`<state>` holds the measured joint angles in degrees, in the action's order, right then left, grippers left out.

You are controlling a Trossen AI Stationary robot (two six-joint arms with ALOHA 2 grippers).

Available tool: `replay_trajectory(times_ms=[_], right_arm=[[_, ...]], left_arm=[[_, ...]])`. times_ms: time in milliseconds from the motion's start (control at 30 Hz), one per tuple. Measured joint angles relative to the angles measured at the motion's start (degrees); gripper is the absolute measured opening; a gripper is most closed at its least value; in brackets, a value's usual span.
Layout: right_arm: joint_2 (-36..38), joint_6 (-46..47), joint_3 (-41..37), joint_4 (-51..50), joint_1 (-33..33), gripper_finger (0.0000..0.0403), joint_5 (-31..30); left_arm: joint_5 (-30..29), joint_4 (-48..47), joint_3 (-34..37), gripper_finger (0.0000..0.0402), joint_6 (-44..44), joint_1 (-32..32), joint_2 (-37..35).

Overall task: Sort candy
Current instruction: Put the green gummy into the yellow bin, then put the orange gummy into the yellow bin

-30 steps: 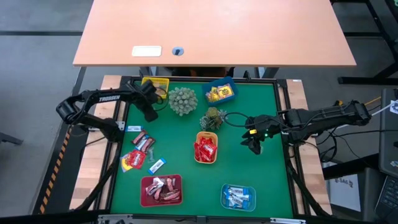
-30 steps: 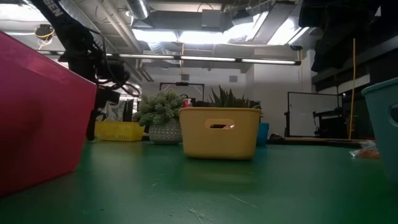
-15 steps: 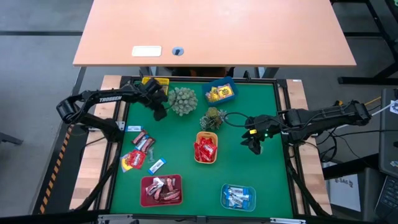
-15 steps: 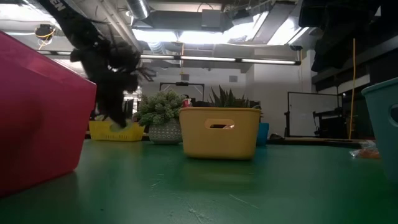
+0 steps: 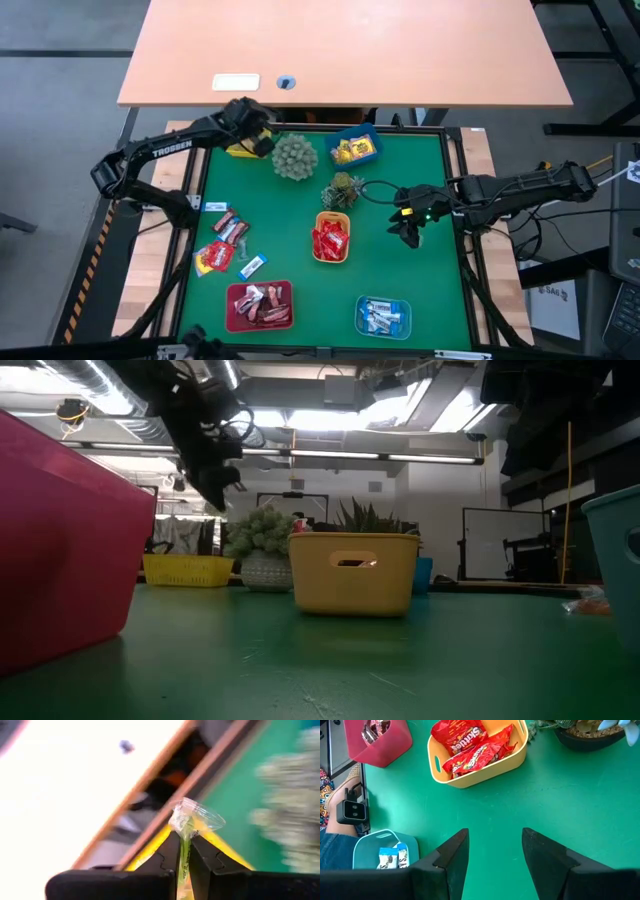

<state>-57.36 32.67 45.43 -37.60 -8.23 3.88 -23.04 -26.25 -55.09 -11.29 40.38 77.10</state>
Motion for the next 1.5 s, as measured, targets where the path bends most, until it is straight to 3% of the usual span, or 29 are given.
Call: replay_trajectory(times_ms=[133,500,733,967,1400,1500], right_arm=[[0.0,0.0,0.0,0.0,0.0,0.0182,0.0],[0.0,0.0,0.0,-0.1,0.0,0.0182,0.0],[0.0,0.0,-0.4,-6.7,0.0,0.0182,-2.5],[0.0,4.2,-6.9,-10.2,0.0,0.0182,-3.1],[0.0,7.7,-15.5,-7.3,-0.5,0.0182,-1.3],[-0.6,7.6,-16.5,-5.8,-3.1,0.0182,-3.7]], left_arm=[[-7.1,-1.2,-0.1,0.0023,0.0,0.2,0.0],[-6.8,-4.8,-0.1,0.0117,1.3,2.0,0.0],[4.4,-4.7,-0.1,0.0133,10.2,1.8,0.0],[15.9,-4.6,-0.1,0.0134,13.9,-0.9,0.0],[16.6,-4.5,-0.1,0.0134,13.9,-8.4,0.0],[16.6,-4.3,-0.1,0.0134,13.9,-9.7,0.0]])
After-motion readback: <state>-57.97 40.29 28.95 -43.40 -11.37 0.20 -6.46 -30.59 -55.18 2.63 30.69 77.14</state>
